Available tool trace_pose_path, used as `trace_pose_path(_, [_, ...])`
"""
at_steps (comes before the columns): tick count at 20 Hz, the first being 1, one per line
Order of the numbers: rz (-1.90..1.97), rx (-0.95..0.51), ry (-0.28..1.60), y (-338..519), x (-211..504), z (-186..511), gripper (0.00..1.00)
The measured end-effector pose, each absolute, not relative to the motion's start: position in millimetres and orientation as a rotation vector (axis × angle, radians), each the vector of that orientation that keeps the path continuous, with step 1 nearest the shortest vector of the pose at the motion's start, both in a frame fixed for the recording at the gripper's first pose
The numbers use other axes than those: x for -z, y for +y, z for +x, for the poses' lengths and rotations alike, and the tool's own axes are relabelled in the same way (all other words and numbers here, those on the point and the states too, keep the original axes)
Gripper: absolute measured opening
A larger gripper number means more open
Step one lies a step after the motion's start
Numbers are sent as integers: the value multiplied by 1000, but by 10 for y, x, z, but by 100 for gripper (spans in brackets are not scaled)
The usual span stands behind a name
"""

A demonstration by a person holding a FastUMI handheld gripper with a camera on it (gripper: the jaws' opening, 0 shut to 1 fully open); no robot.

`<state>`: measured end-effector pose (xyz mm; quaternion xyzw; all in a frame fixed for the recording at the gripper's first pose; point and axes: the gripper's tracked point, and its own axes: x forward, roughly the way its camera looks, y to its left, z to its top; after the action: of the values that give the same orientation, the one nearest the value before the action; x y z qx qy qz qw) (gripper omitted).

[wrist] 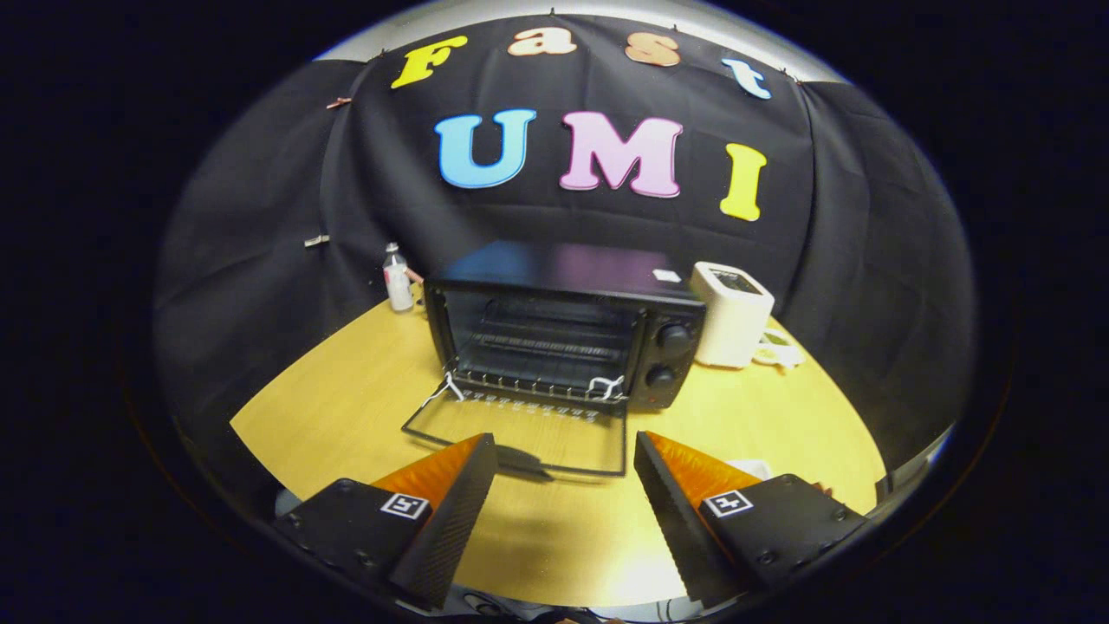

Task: Open the toaster oven, put the food inside, and close the toaster oven door.

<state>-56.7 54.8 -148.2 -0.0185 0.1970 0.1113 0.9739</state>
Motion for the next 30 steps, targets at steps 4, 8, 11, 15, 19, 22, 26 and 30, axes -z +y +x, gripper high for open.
trace_pose_path(4, [20,-157,365,-70,1179,-466,98])
trace_pose_path(8, [47,-123,396,-712,1212,-401,98])
trace_pose_path(11, [58,-111,416,-1178,1316,-327,98])
trace_pose_path(15, [126,-136,545,-1583,1697,-266,98])
trace_pose_path(19, [203,-231,692,-1727,2088,-391,99])
trace_pose_path(22, [265,-256,825,-1763,2433,-542,98])
trace_pose_path(26, [329,-258,929,-1768,2654,-616,96])
trace_pose_path(30, [401,-280,970,-1733,2783,-543,74])
